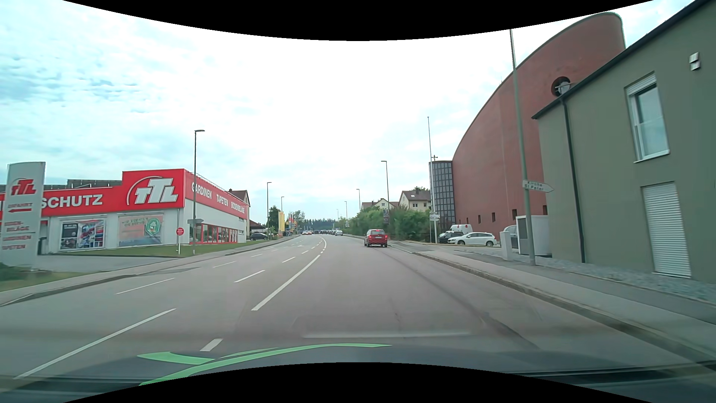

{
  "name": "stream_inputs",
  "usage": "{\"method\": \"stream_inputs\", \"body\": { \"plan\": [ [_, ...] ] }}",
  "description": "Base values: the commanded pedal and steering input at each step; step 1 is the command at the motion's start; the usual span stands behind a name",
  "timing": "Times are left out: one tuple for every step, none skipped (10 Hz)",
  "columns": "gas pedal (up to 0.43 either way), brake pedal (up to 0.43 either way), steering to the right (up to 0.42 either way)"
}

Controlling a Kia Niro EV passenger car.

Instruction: Follow the waypoints while adhering to traffic rules and regulations

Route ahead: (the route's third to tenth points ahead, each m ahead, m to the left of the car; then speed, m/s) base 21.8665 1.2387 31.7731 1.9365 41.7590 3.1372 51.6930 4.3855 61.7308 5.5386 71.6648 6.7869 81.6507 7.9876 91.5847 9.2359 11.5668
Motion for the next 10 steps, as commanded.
{"method": "stream_inputs", "body": {
  "plan": [
    [0.130,0.000,-0.010],
    [0.130,0.000,-0.010],
    [0.130,0.000,-0.010],
    [0.130,0.000,-0.010],
    [0.130,0.000,-0.010],
    [0.130,0.000,-0.011],
    [0.130,0.000,-0.012],
    [0.130,0.000,-0.012],
    [0.130,0.000,-0.012],
    [0.118,0.000,-0.013]
  ]
}}
